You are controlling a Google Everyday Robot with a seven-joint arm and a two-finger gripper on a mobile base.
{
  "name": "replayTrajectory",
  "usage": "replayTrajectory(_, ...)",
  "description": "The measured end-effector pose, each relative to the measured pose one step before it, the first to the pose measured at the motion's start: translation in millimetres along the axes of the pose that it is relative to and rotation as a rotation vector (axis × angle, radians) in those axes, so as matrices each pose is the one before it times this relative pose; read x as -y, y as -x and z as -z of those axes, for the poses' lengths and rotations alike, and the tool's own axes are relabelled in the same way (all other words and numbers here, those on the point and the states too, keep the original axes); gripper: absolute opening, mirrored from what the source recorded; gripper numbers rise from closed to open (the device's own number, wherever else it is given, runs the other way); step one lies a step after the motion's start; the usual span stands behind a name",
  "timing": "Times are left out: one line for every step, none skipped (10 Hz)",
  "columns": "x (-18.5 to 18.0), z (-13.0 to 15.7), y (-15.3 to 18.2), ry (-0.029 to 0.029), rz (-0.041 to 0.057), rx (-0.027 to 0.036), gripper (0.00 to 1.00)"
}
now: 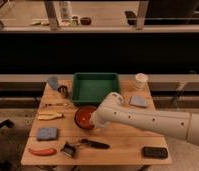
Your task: Stack bowls into tray
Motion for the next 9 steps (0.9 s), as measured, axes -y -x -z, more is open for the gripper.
replayTrajectory(0.67,-0.12,-0.13,-0.00182,0.00015,0.00302,0.02)
replayTrajectory(-0.72,0.01,-1.26,0.00071,-0.00397,0.00308,0.0)
replayTrajectory(-1.7,0.2,-2.41,0.00417,-0.00389,0.00318,0.0)
replayTrajectory(-0.99,-1.53,0.11,0.00782,0.00099,0.00785,0.0)
replayTrajectory(-0.38,-1.59,0.38,0.00616,0.00172,0.0064,0.0)
replayTrajectory(0.09,-0.08,0.05,0.0015,-0.00014,0.00325,0.0)
replayTrajectory(1.25,2.4,-0.79,-0.00231,-0.00269,-0.00161,0.0)
replayTrajectory(3.84,8.66,-2.35,-0.00833,-0.00722,-0.00646,0.0)
replayTrajectory(2.87,8.32,-2.32,-0.00574,-0.00845,-0.00555,0.0)
